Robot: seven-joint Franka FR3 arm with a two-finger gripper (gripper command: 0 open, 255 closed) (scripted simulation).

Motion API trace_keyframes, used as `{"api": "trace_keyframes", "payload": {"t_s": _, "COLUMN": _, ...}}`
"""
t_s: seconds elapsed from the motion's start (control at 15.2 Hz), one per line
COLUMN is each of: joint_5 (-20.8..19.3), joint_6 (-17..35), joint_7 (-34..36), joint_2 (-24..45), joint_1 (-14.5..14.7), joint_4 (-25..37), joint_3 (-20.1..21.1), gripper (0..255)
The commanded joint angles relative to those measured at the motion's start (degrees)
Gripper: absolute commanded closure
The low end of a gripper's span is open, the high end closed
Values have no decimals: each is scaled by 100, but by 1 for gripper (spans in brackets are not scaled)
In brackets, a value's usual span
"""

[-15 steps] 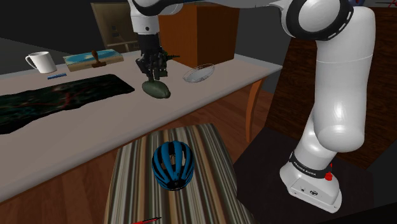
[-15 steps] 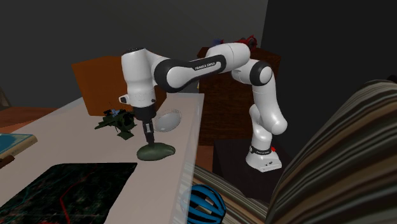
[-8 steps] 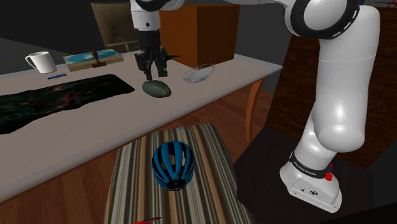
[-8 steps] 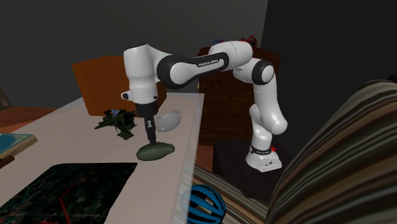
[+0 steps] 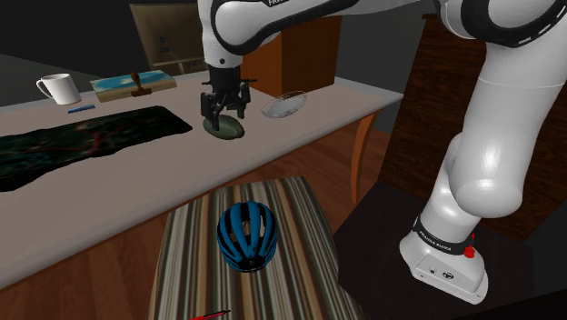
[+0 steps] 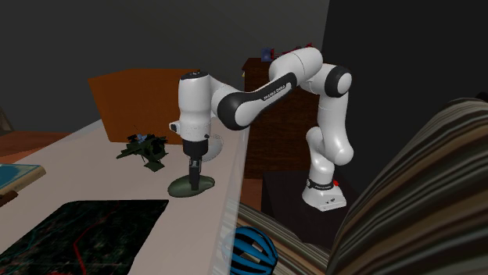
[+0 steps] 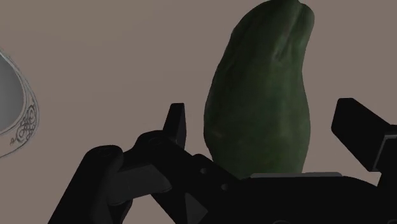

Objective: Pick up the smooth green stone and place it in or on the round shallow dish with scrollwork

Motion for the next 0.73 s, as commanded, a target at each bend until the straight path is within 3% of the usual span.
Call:
{"api": "trace_keyframes", "payload": {"t_s": 0.0, "joint_5": -17, "joint_6": 151, "joint_7": 27, "joint_2": 51, "joint_1": 7, "joint_4": -95, "joint_3": 2, "gripper": 0}}
{"api": "trace_keyframes", "payload": {"t_s": 0.53, "joint_5": -20, "joint_6": 191, "joint_7": 28, "joint_2": 62, "joint_1": 7, "joint_4": -125, "joint_3": 2, "gripper": 0}}
{"api": "trace_keyframes", "payload": {"t_s": 0.59, "joint_5": -20, "joint_6": 191, "joint_7": 28, "joint_2": 62, "joint_1": 7, "joint_4": -125, "joint_3": 2, "gripper": 255}}
{"api": "trace_keyframes", "payload": {"t_s": 0.66, "joint_5": -20, "joint_6": 191, "joint_7": 28, "joint_2": 62, "joint_1": 7, "joint_4": -125, "joint_3": 2, "gripper": 255}}
